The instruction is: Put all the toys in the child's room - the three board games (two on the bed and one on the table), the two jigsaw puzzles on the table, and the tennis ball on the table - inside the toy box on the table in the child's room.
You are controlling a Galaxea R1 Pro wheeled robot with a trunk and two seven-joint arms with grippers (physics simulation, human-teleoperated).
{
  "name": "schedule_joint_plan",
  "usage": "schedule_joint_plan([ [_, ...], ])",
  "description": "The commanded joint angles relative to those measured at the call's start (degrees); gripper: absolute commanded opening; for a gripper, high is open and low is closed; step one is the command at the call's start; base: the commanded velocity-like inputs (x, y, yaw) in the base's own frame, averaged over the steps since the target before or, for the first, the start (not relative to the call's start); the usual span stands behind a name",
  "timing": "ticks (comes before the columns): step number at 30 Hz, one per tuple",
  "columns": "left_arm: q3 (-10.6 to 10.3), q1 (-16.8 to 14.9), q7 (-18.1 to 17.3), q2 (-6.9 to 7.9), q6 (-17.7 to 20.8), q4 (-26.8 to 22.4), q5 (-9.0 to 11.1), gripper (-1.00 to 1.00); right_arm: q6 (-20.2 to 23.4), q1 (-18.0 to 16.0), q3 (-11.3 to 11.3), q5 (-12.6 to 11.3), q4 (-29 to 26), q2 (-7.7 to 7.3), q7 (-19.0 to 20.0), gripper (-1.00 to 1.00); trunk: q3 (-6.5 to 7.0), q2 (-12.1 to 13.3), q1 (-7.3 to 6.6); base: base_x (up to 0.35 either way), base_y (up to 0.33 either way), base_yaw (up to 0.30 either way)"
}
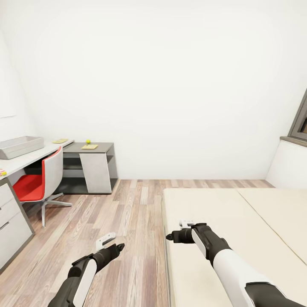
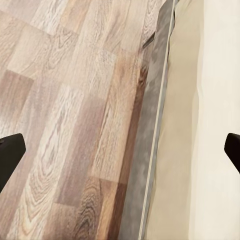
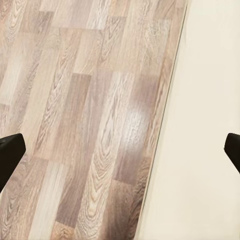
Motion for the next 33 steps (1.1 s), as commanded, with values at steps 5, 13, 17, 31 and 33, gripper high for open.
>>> schedule_joint_plan([
  [5, 0.11, -0.03, 0.32, -0.05, 0.33, -0.08, 0.6, 1.0, 0.28, -0.02, 0.03, 0.19, -0.1, -0.01, 0.19, 1.0, -0.07, -0.04, 0.0, 0.0, 0.0, 0.0],
  [13, 0.11, -0.03, 0.32, -0.05, 0.33, -0.08, 0.6, 1.0, 0.28, -0.02, 0.05, 0.19, -0.1, -0.01, 0.19, 1.0, -0.07, -0.04, 0.0, 0.0, 0.0, 0.0],
  [17, 0.11, -0.03, 0.32, -0.05, 0.33, -0.08, 0.56, 1.0, 0.28, -0.02, 0.04, 0.19, -0.1, -0.01, 0.19, 1.0, -0.07, -0.04, 0.0, 0.0, 0.0, 0.0],
  [31, 0.11, -0.03, 0.32, -0.05, 0.33, -0.08, 0.44, 1.0, 0.28, -0.02, 0.04, 0.19, -0.1, -0.01, 0.19, 1.0, -0.07, -0.04, 0.0, 0.0, -0.032, 0.0],
  [33, 0.11, -0.03, 0.32, -0.05, 0.33, -0.08, 0.44, 1.0, 0.28, -0.02, 0.04, 0.19, -0.1, -0.01, 0.19, 1.0, -0.07, -0.04, 0.0, 0.0, -0.116, 0.0],
])
